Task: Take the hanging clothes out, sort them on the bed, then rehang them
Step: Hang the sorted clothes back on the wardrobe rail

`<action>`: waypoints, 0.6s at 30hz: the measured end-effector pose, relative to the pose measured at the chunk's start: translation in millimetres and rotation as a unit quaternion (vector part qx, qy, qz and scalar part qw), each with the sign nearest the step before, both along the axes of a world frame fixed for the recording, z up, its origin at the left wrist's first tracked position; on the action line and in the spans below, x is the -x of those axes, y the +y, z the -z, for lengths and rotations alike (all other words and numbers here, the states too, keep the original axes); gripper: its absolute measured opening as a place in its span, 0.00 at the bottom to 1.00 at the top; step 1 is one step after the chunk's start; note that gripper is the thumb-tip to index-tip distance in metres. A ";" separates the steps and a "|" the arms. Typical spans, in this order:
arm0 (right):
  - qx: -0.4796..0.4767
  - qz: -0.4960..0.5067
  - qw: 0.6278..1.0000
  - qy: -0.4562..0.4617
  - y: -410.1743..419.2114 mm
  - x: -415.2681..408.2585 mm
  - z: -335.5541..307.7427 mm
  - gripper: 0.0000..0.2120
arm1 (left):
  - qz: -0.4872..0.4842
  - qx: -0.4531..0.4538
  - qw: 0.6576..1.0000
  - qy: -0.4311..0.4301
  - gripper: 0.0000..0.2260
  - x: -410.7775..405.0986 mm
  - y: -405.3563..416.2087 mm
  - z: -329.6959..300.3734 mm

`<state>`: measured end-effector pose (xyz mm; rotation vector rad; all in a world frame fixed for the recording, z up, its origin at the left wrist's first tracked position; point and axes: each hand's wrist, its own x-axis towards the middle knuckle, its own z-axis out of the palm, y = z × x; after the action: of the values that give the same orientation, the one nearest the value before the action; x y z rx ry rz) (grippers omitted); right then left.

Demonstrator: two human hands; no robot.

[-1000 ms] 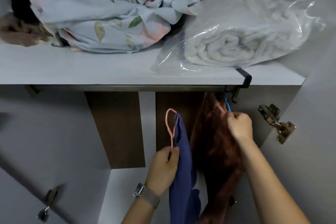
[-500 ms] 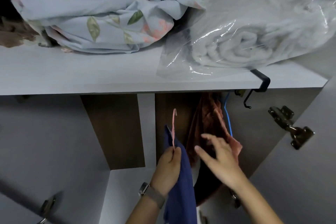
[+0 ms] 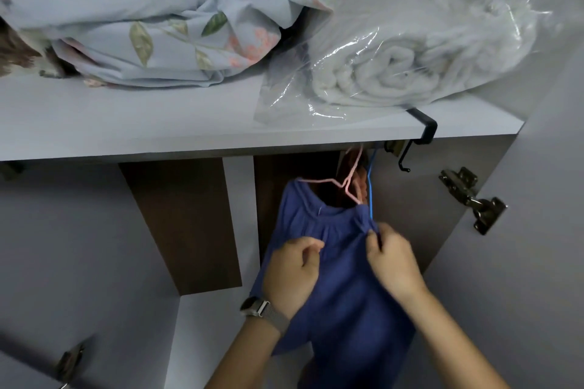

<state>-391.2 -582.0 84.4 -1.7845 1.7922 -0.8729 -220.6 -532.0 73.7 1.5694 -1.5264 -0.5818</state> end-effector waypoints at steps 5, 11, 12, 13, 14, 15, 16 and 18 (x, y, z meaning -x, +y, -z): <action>-0.006 0.020 1.000 0.002 -61.4 9.0 -23.9 0.10 | -0.019 0.003 0.991 -0.129 0.11 -18.0 9.4 11.6; -0.088 0.015 0.989 0.120 -91.7 -10.1 -4.7 0.16 | -0.050 0.006 0.994 -0.102 0.12 -23.1 26.4 14.3; -0.108 0.008 0.983 0.147 -91.6 -11.5 1.9 0.15 | -0.047 0.000 0.994 -0.103 0.12 -24.5 29.3 15.0; -0.127 0.003 0.978 0.168 -90.3 -11.7 7.5 0.15 | -0.043 -0.004 0.994 -0.103 0.12 -25.9 32.1 16.6; -0.139 0.001 0.974 0.181 -88.4 -11.2 11.8 0.16 | -0.040 -0.010 0.994 -0.102 0.12 -27.5 34.9 18.4; -0.145 0.003 0.971 0.190 -87.2 -9.8 14.8 0.16 | -0.035 -0.016 0.994 -0.100 0.12 -29.1 37.3 20.0; -0.147 0.007 0.969 0.200 -85.5 -8.5 16.3 0.18 | -0.031 -0.023 0.995 -0.096 0.12 -30.6 39.4 21.7; -0.138 0.019 0.965 0.222 -80.0 -4.2 22.1 0.22 | -0.024 -0.035 0.995 -0.089 0.12 -32.8 42.6 25.2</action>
<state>-387.1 -662.1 62.3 -1.8617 2.1025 -0.2190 -187.8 -489.4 48.5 1.7469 -1.6088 -0.4840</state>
